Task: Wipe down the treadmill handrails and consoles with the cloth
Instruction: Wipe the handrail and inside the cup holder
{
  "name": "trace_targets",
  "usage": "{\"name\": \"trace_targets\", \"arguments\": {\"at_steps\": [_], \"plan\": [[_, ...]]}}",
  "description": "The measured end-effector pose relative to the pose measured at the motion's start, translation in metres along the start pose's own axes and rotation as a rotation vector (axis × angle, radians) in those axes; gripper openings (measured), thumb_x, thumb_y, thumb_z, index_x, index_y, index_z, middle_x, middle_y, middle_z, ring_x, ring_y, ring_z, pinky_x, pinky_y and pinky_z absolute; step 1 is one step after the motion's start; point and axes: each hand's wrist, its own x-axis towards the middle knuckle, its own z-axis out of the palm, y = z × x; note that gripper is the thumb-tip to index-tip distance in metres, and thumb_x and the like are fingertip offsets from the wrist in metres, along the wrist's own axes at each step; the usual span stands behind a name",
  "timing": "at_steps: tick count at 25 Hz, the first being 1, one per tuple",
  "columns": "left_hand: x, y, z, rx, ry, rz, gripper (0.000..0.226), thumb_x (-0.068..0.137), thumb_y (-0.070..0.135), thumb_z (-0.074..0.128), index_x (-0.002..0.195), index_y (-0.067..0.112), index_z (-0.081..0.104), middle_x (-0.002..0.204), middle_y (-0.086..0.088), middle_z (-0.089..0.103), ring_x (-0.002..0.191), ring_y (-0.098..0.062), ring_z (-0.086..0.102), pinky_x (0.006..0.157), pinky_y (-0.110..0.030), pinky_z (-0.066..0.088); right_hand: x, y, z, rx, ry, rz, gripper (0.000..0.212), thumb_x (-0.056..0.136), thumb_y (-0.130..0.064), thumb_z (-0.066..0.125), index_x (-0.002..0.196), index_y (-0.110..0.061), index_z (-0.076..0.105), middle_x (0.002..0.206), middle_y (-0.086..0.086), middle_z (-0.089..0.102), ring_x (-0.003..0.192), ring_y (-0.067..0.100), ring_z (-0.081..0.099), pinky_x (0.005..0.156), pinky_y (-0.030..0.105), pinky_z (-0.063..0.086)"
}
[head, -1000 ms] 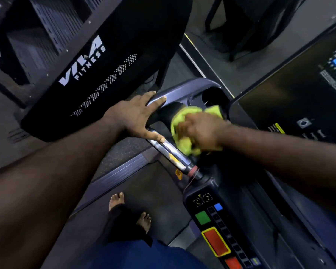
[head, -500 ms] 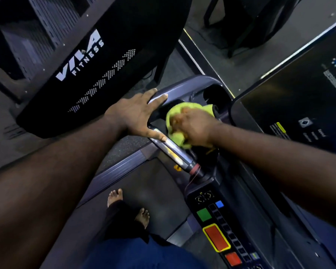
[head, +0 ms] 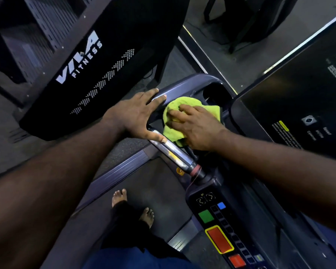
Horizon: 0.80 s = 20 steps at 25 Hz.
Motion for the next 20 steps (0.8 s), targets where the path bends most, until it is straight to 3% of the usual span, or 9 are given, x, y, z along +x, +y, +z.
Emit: {"name": "trace_targets", "arguments": {"at_steps": [4, 7, 9, 10, 12, 14, 16, 18, 20], "plan": [[-0.002, 0.005, 0.0, 0.008, -0.009, -0.008, 0.136, 0.058, 0.11, 0.044, 0.165, 0.036, 0.003, 0.175, 0.008, 0.0, 0.159, -0.023, 0.014, 0.11, -0.059, 0.046, -0.012, -0.021, -0.011, 0.246, -0.045, 0.315, 0.04, 0.087, -0.035, 0.058, 0.125, -0.024, 0.063, 0.131, 0.001, 0.049, 0.12, 0.031, 0.046, 0.075, 0.042, 0.052], [-0.005, 0.003, -0.001, 0.005, -0.009, -0.02, 0.137, 0.057, 0.111, 0.043, 0.165, 0.037, 0.002, 0.175, 0.01, -0.001, 0.159, -0.022, 0.014, 0.11, -0.058, 0.046, -0.031, -0.029, -0.021, 0.342, -0.155, 0.359, 0.04, 0.091, -0.043, 0.058, 0.121, -0.017, 0.066, 0.124, 0.01, 0.057, 0.115, 0.038, 0.06, 0.079, 0.043, 0.053], [-0.006, 0.004, -0.003, 0.0, -0.014, -0.029, 0.137, 0.057, 0.111, 0.044, 0.165, 0.038, 0.002, 0.174, 0.012, -0.002, 0.16, -0.021, 0.013, 0.109, -0.058, 0.046, -0.037, -0.014, -0.033, 0.482, -0.239, 0.424, 0.036, 0.092, -0.048, 0.065, 0.107, -0.015, 0.069, 0.111, 0.015, 0.066, 0.108, 0.037, 0.067, 0.08, 0.038, 0.053], [-0.005, 0.005, -0.004, -0.008, -0.017, -0.03, 0.138, 0.056, 0.111, 0.045, 0.165, 0.038, 0.001, 0.174, 0.013, -0.002, 0.16, -0.021, 0.012, 0.109, -0.058, 0.046, -0.032, -0.004, -0.043, 0.613, -0.216, 0.503, 0.033, 0.091, -0.049, 0.068, 0.1, -0.017, 0.069, 0.102, 0.013, 0.068, 0.102, 0.035, 0.069, 0.076, 0.034, 0.052], [-0.001, 0.004, -0.006, -0.021, -0.032, -0.023, 0.142, 0.054, 0.111, 0.046, 0.164, 0.036, -0.001, 0.174, 0.013, -0.003, 0.16, -0.021, 0.011, 0.111, -0.058, 0.043, -0.007, 0.016, -0.052, 0.842, 0.016, 0.668, 0.034, 0.091, -0.05, 0.07, 0.107, -0.02, 0.069, 0.105, 0.008, 0.072, 0.098, 0.026, 0.07, 0.079, 0.029, 0.051], [-0.001, 0.004, -0.008, -0.045, -0.04, -0.028, 0.143, 0.053, 0.11, 0.048, 0.164, 0.036, -0.003, 0.174, 0.012, -0.003, 0.159, -0.022, 0.011, 0.113, -0.058, 0.041, 0.019, 0.016, -0.055, 0.838, 0.163, 0.646, 0.055, 0.09, -0.053, 0.07, 0.133, -0.019, 0.061, 0.125, 0.009, 0.065, 0.111, 0.026, 0.065, 0.092, 0.032, 0.051], [-0.002, 0.004, -0.006, -0.045, -0.034, -0.024, 0.141, 0.054, 0.109, 0.05, 0.164, 0.037, 0.0, 0.173, 0.013, -0.001, 0.158, -0.023, 0.014, 0.113, -0.059, 0.041, 0.03, 0.007, -0.045, 0.712, 0.074, 0.588, 0.08, 0.083, -0.054, 0.077, 0.147, -0.018, 0.047, 0.137, 0.012, 0.05, 0.117, 0.03, 0.06, 0.1, 0.04, 0.052], [-0.001, 0.003, -0.005, -0.066, -0.023, -0.021, 0.14, 0.052, 0.11, 0.05, 0.164, 0.04, 0.005, 0.173, 0.013, 0.002, 0.158, -0.022, 0.015, 0.114, -0.061, 0.04, 0.021, 0.004, -0.032, 0.557, 0.006, 0.5, 0.088, 0.074, -0.048, 0.084, 0.147, -0.018, 0.046, 0.136, 0.009, 0.048, 0.116, 0.034, 0.062, 0.096, 0.044, 0.056], [-0.002, 0.004, -0.003, -0.084, -0.003, -0.019, 0.138, 0.05, 0.11, 0.052, 0.163, 0.042, 0.009, 0.173, 0.01, 0.006, 0.157, -0.022, 0.018, 0.116, -0.062, 0.04, -0.004, -0.003, -0.019, 0.487, -0.012, 0.35, 0.079, 0.067, -0.045, 0.083, 0.14, -0.03, 0.057, 0.133, -0.001, 0.06, 0.115, 0.029, 0.066, 0.09, 0.042, 0.059]]}}
